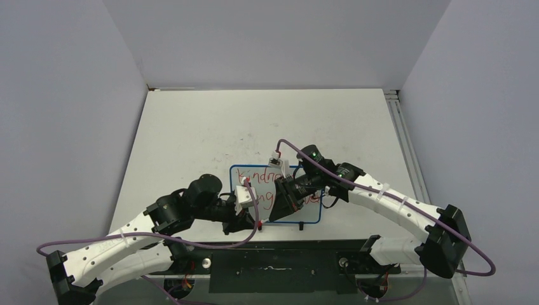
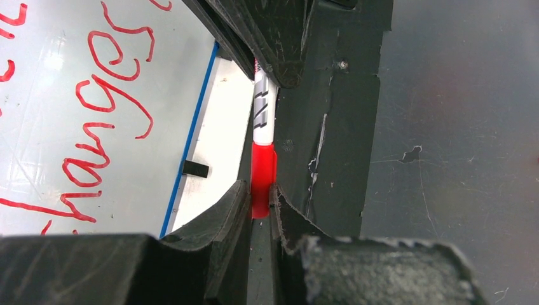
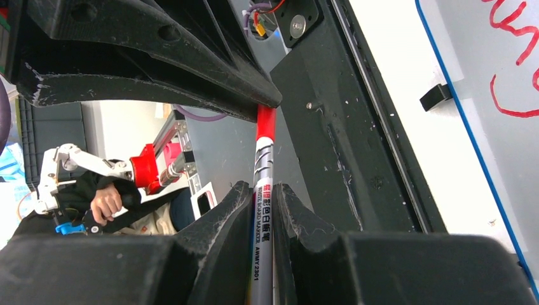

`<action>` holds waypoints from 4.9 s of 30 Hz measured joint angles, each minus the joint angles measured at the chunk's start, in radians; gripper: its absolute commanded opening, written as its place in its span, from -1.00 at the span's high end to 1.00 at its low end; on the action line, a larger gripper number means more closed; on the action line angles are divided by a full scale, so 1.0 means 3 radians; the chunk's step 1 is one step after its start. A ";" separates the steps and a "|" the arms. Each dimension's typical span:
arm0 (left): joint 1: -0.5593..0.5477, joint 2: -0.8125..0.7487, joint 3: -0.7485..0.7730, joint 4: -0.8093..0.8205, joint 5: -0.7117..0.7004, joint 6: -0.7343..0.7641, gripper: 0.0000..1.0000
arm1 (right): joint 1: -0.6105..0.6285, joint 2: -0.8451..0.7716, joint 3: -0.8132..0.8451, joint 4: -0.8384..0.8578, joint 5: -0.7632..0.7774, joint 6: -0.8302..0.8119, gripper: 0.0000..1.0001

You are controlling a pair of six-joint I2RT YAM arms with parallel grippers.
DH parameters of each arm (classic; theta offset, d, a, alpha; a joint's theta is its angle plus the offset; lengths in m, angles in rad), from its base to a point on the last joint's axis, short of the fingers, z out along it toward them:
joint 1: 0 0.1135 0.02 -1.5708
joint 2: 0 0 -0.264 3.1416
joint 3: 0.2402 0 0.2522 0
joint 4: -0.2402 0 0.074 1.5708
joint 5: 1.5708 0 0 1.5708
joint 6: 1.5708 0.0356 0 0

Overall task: Write a sentence on the whiteboard
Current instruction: Close the whiteboard marker at the center of the board.

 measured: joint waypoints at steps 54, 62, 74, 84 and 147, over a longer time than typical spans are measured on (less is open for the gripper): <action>0.0217 -0.0445 0.0376 0.1499 -0.1489 -0.2581 -0.64 | 0.0000 -0.1544 -0.1325 0.3211 0.1381 0.1078 0.89; 0.0220 -0.0322 0.0277 0.1719 -0.1322 -0.2729 -0.28 | 0.0000 -0.1493 -0.1422 0.3683 0.1380 0.1247 0.89; 0.0220 -0.0370 0.0206 0.2021 -0.1289 -0.2842 0.34 | 0.0000 -0.1334 -0.1532 0.4135 0.1366 0.1465 0.89; 0.0226 -0.0346 0.0205 0.2088 -0.1245 -0.2893 1.00 | 0.0000 -0.1292 -0.1551 0.4238 0.1347 0.1517 0.89; 0.0188 -0.0332 -0.0088 0.2729 -0.1425 -0.2823 0.81 | 0.0043 -0.1043 -0.1485 0.4562 0.1587 0.1423 0.89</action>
